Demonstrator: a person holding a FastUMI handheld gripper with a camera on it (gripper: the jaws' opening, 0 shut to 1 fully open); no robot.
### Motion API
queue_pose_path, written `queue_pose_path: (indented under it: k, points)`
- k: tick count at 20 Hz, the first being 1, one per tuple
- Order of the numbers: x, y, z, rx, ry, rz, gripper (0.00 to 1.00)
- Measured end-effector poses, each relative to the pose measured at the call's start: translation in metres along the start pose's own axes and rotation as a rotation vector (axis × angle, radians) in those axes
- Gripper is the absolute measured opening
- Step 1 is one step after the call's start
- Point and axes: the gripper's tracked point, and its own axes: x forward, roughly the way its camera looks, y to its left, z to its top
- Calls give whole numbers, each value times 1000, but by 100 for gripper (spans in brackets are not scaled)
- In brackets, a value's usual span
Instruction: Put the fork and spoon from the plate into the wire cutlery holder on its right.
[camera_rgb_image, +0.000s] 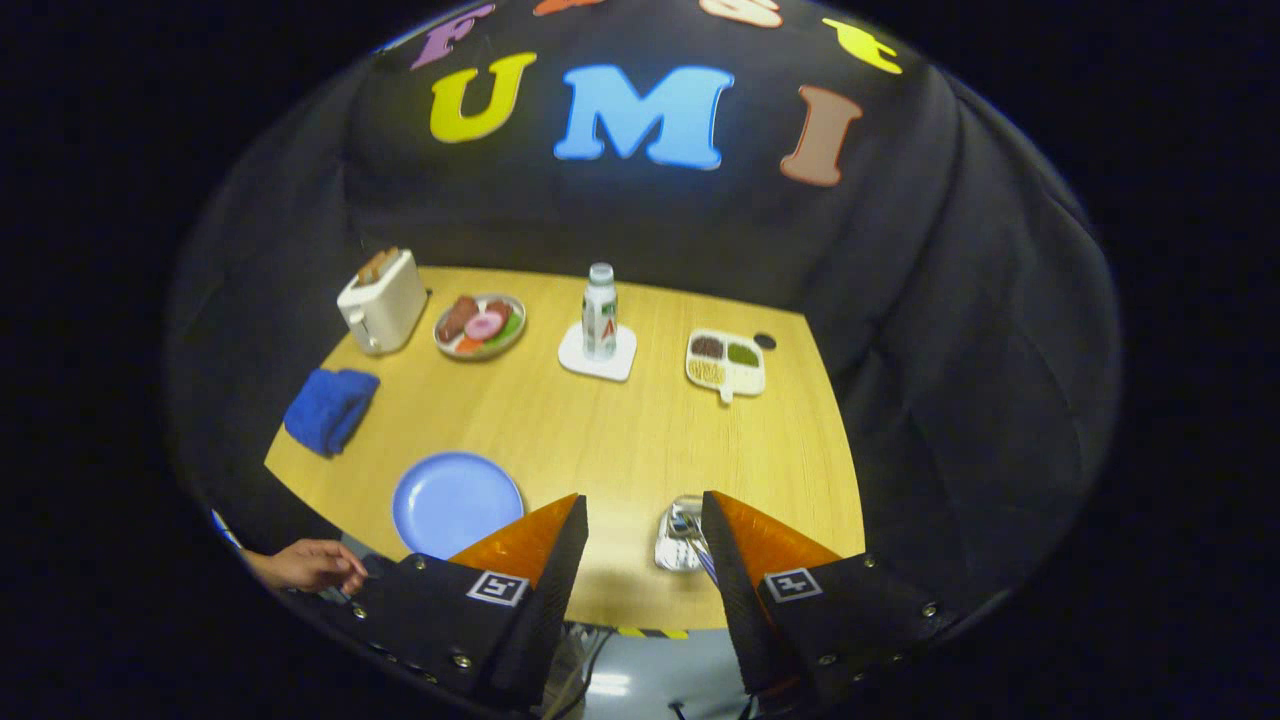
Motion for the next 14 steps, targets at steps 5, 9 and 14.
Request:
queue_pose_path:
  k: [5, 9, 14]
  points:
    - [-53, 26, 63, -106, -484, -105, 83]
    - [-81, 58, 78, -174, -648, -148, 88]
    - [-100, 70, 100, -69, -896, -191, 88]
